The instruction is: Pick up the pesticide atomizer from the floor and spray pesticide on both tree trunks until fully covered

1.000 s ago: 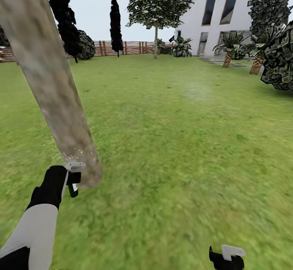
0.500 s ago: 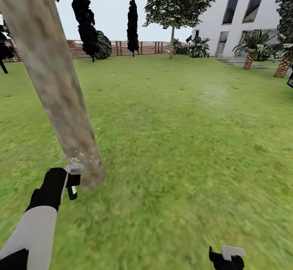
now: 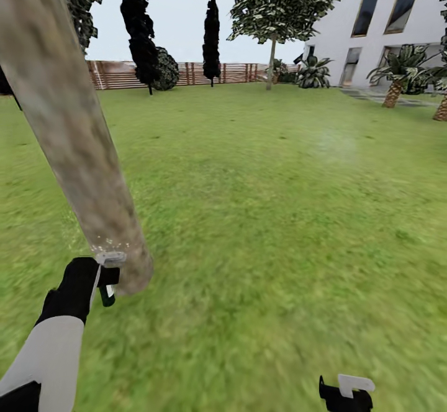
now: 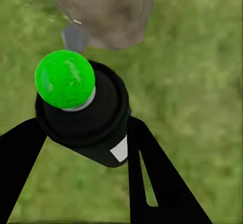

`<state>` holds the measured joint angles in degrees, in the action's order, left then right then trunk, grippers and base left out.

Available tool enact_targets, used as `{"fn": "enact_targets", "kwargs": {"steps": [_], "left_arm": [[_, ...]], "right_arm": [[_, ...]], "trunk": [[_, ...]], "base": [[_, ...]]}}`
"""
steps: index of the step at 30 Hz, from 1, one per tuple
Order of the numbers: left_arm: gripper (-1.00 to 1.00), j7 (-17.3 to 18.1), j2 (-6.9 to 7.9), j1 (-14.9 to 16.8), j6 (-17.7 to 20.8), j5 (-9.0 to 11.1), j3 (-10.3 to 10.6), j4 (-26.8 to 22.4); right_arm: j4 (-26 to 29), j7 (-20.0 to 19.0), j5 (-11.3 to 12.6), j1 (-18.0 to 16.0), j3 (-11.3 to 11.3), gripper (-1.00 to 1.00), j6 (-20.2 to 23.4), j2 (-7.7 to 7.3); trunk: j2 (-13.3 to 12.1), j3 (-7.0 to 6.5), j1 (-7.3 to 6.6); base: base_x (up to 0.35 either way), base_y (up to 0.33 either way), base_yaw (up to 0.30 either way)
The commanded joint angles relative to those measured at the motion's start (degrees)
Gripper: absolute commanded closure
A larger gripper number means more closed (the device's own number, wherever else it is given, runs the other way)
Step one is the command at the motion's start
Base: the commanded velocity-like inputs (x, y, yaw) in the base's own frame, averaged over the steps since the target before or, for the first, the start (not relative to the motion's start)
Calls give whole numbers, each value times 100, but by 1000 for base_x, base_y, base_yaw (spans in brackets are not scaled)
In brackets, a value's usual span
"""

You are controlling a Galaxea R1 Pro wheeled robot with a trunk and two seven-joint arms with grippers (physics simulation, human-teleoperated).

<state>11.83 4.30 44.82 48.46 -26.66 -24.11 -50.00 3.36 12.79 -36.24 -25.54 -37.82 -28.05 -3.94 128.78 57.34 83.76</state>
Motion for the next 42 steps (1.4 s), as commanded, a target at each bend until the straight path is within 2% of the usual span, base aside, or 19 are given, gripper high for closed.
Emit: {"fn": "enact_targets", "kwargs": {"steps": [1, 3, 7, 13, 21, 32, 42], "left_arm": [[100, 56, 12, -65, 16, -52, -18, -17], [100, 61, 26, -281, 1, -38, -20, -35], [100, 57, -37, -357, -22, -6, 3, 32], [100, 39, -45, -824, -103, -5, -17, 30], [100, 47, -26, -844, -122, 28, -49, 66], [100, 65, -41, -844, -105, 29, -45, 25], [100, 73, -46, -844, -32, 25, -16, 25]], "right_arm": [[-11, 30, -61, -4, -33, -100, -16, -2], [-11, 37, -62, -4, -38, -100, -16, -2], [-11, 39, -59, -4, -34, -100, -16, -2], [-11, 37, -59, -4, -35, -100, -16, -2], [-2, 39, -59, -4, -42, -100, -16, -10], [-2, 39, -59, -4, -41, -100, -16, -10], [-2, 39, -59, -4, -41, -100, -16, -10]], "trunk": [[2, 5, 0], [2, 5, 0], [2, 5, 0], [2, 5, 0], [2, 5, 0], [2, 5, 0], [2, 5, 0]], "base": [[148, -244, 274], [147, -244, 275], [152, -245, 276], [159, -244, 87], [117, -189, 13], [3, -8, 233], [59, -246, 8]]}}
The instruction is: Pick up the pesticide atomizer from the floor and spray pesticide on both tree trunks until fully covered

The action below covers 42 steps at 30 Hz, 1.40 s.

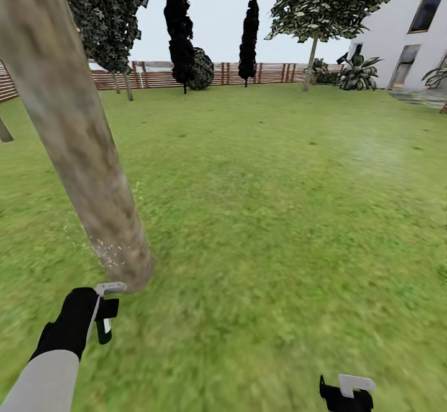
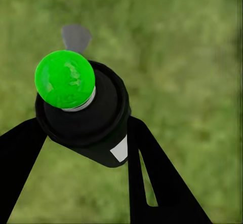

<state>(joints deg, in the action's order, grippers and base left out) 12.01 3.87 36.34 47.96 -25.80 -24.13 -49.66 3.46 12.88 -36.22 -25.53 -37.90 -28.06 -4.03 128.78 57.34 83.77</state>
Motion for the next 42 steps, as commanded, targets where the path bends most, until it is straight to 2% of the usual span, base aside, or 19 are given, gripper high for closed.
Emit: {"fn": "enact_targets", "kwargs": {"steps": [1, 11, 23, 37, 42], "left_arm": [[100, 56, -3, 4, 20, -68, -8, -9], [100, 42, -30, 4, 13, -60, 4, -8], [100, 39, -70, 4, 12, -60, 4, -18], [100, 39, -115, 4, -10, -56, 3, -18], [100, 39, -131, 4, -15, -57, 4, -18]], "right_arm": [[-12, 31, -61, -5, -33, -100, -15, 4], [-16, 29, -61, -5, -28, -100, -15, 8], [-20, 22, -61, -5, -25, -100, -15, 8], [-20, 22, -62, -5, -25, -100, -15, 12], [-20, 22, -63, -5, -27, -100, -15, 8]], "trunk": [[2, 5, 0], [2, 5, 0], [2, 5, 0], [2, 5, 0], [2, 5, 0]], "base": [[93, -267, 48], [93, -267, 245], [48, -271, 11], [220, -202, 226], [233, -191, 41]]}}
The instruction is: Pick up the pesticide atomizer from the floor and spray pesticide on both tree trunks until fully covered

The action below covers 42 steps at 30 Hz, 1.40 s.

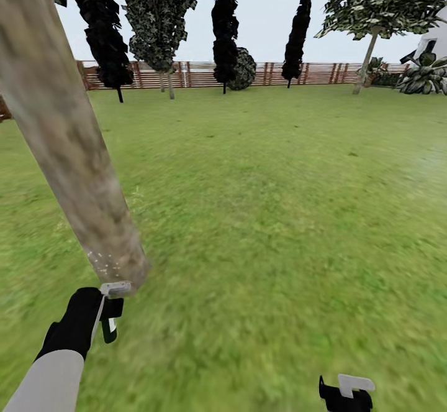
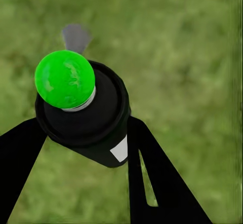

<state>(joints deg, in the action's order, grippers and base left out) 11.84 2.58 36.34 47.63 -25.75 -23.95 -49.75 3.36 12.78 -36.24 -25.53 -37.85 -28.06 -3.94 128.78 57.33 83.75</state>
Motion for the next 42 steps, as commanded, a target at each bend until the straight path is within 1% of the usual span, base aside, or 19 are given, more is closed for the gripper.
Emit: {"fn": "enact_targets", "kwargs": {"steps": [1, 7, 11, 14, 16, 17, 18, 20, 21, 23, 24, 29, 31, 33, 40, 41, 42], "left_arm": [[100, 56, -3, 4, 17, -62, -13, -8], [100, 56, -40, 4, 5, -58, -13, -15], [100, 56, -44, 4, 1, -54, -28, -24], [100, 90, -32, 23, 5, -52, -60, -133], [100, 113, -60, 90, 12, -46, -41, -205], [100, 115, -106, 133, 22, -45, -24, -218], [100, 110, -184, 299, 37, -48, -13, -221], [100, 102, -251, 658, 59, -55, -7, -212], [100, 95, -251, 920, 150, -63, 1, -217], [100, 92, -207, 1209, 446, -73, 6, -219], [100, 76, -196, 1264, 498, -94, 10, -221], [100, 56, -123, 1236, 512, -140, 24, -265], [100, 56, -3, 1221, 511, -141, 29, -267], [100, 56, 68, 1218, 510, -141, 36, -264], [100, 56, 68, 1186, 536, -159, 48, -230], [100, 56, 69, 1148, 531, -234, 49, -213], [100, 56, 64, 1109, 519, -368, 49, -208]], "right_arm": [[-11, 31, -63, -5, -31, -100, -15, 0], [-11, 31, -64, -5, -30, -100, -15, -2], [-11, 31, -63, -5, -30, -100, -15, -1], [-11, 31, -63, -5, -30, -100, -15, 0], [-11, 31, -62, -5, -30, -100, -15, -2], [-11, 31, -62, -5, -30, -100, -15, -2], [-11, 31, -61, -5, -31, -100, -15, -2], [-11, 31, -65, -5, -31, -100, -15, -2], [-11, 31, -66, -5, -30, -100, -15, -2], [-10, 31, -67, -5, -36, -100, -15, -2], [-11, 31, -64, -5, -38, -100, -15, -5], [-11, 31, -59, -5, -32, -100, -15, -3], [-11, 31, -59, -5, -30, -100, -15, -2], [-11, 31, -59, -5, -30, -100, -15, -2], [-11, 31, -63, -5, -35, -100, -15, -3], [-11, 31, -64, -5, -32, -100, -15, -5], [-11, 31, -63, -5, -33, -100, -15, -7]], "trunk": [[2, 5, 1], [2, 5, 1], [2, 5, 1], [2, 5, 1], [2, 5, 1], [2, 5, 1], [2, 5, 1], [2, 5, 1], [2, 5, 1], [2, 5, 1], [2, 5, 1], [2, 5, 1], [2, 5, 1], [2, 5, 1], [2, 5, 1], [2, 5, 1], [2, 5, 1]], "base": [[200, -215, 4], [94, -254, 59], [-93, -240, 254], [-54, -58, 276], [-6, -6, 266], [-2, -2, 140], [-1, -1, 72], [0, 0, 28], [0, 0, 6], [0, 0, 2], [0, 0, 0], [0, 0, 58], [0, 0, 262], [34, -20, 273], [147, -219, 50], [110, -258, 1], [100, -262, 0]]}}
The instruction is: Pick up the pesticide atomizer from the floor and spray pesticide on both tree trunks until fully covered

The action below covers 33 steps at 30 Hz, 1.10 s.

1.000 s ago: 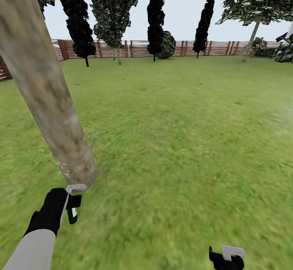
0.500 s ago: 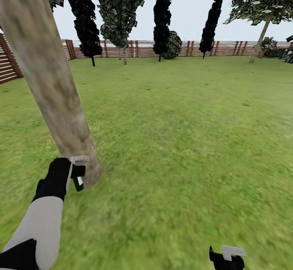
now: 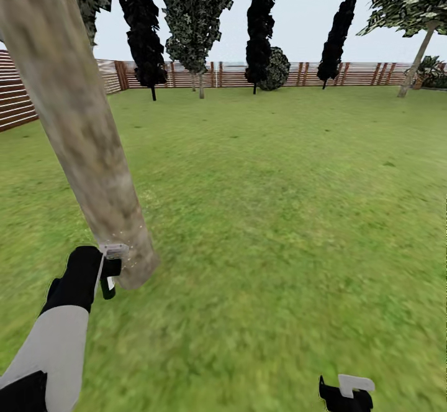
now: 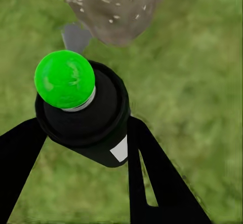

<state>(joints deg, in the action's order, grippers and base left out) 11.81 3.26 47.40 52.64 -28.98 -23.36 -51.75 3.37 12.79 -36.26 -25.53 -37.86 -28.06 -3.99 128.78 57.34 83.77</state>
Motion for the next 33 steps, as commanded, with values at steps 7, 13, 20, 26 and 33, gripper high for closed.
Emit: {"fn": "enact_targets", "kwargs": {"steps": [7, 13, 20, 26, 33], "left_arm": [[100, 59, -26, -64, 10, -421, -20, -51], [100, 58, 19, -64, 18, -448, -27, -57], [100, 50, 0, -68, 10, -451, -20, -30], [100, 49, -9, -71, 10, -451, -20, -28], [100, 49, -18, -71, 10, -451, -20, -28]], "right_arm": [[-12, 31, -64, -5, -29, -100, -15, 3], [-12, 31, -65, -5, -29, -100, -15, 4], [-12, 31, -65, -5, -29, -100, -15, 4], [-12, 31, -65, -5, -31, -100, -15, 4], [-12, 31, -65, -5, -29, -100, -15, 4]], "trunk": [[2, 5, 0], [2, 5, 0], [2, 5, 0], [2, 5, 0], [2, 5, 0]], "base": [[34, -270, 48], [7, -274, 266], [100, -270, 240], [154, -256, 13], [145, -255, 4]]}}
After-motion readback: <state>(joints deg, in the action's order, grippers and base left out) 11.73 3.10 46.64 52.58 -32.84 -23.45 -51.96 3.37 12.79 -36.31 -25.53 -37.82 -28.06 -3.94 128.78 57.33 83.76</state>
